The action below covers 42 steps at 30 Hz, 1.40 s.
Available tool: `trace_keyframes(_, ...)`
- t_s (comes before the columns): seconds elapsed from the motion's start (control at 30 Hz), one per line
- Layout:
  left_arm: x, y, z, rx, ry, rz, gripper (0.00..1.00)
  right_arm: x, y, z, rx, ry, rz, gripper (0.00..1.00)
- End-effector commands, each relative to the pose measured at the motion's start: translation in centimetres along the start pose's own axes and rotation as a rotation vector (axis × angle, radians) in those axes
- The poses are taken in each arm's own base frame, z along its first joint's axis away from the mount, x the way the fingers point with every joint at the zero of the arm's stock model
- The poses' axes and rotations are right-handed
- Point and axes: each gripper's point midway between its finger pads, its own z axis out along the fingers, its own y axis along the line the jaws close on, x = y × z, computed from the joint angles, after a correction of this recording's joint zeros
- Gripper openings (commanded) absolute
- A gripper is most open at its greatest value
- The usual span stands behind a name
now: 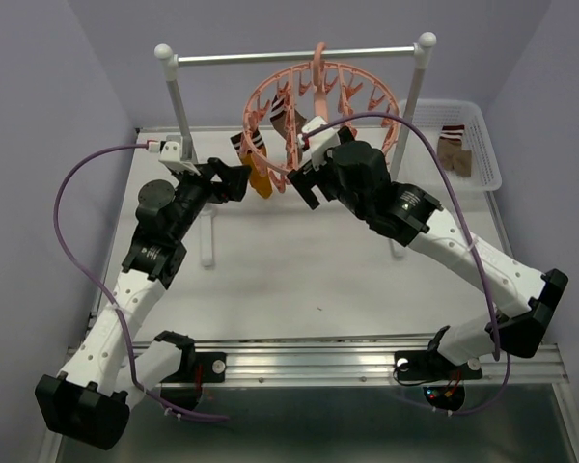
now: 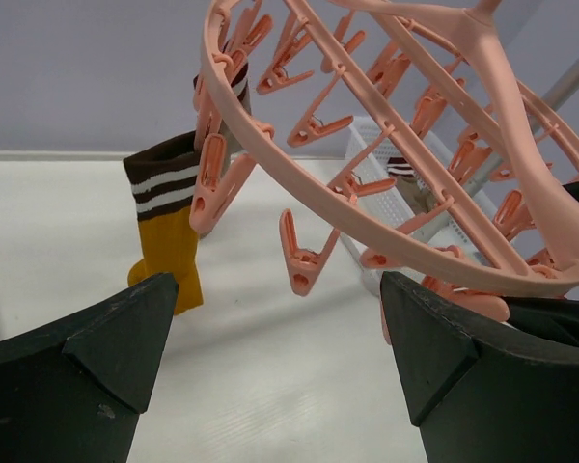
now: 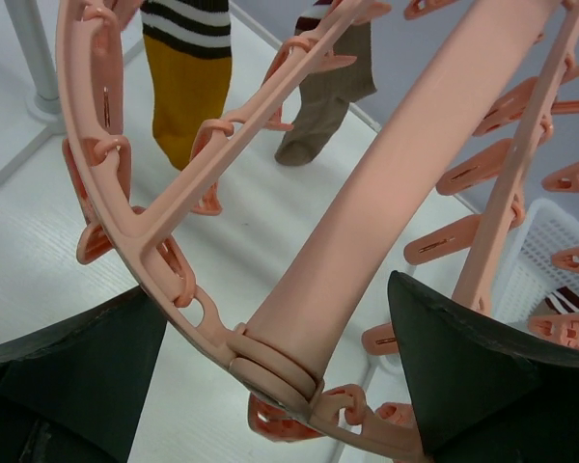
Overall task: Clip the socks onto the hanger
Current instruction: Rotate the hanger at the clothesline.
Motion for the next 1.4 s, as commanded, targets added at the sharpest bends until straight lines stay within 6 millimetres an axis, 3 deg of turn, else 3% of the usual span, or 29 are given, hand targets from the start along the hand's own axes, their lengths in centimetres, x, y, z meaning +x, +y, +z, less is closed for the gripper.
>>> trace_keyframes(0.0, -1.2, -1.4, 0.3, 0.077, -0.048, 0.000, 0.99, -2.7, -1.6, -2.1, 0.044, -0.115, 0.092, 1.00)
trace_keyframes(0.17, -0.7, -1.9, 1.2, 0.116, -0.036, -0.022, 0.99, -3.0, -1.6, -3.4, 0.013, -0.152, 0.126, 1.00)
trace_keyframes(0.4, -0.2, -2.2, 2.7, 0.145, -0.008, -0.044, 0.99, -1.6, -1.9, -3.8, 0.037, -0.126, 0.126, 1.00)
trace_keyframes(0.67, -0.1, -2.0, 4.5, 0.126, -0.004, -0.070, 0.99, -2.0, -1.6, -4.7, 0.009, -0.142, 0.238, 1.00)
trace_keyframes(0.97, -1.1, -1.0, 4.5, 0.058, -0.048, -0.092, 0.99, -3.9, -4.8, -6.2, 0.171, -0.185, 0.551, 1.00)
trace_keyframes(1.13, -1.4, -1.0, 4.6, 0.052, -0.055, -0.099, 0.99, -5.0, -3.3, -6.7, 0.073, -0.208, 0.651, 1.00)
trace_keyframes(1.37, -2.2, -1.2, 4.6, 0.042, -0.062, -0.105, 0.99, -6.2, -2.6, -7.2, 0.001, -0.231, 0.650, 1.00)
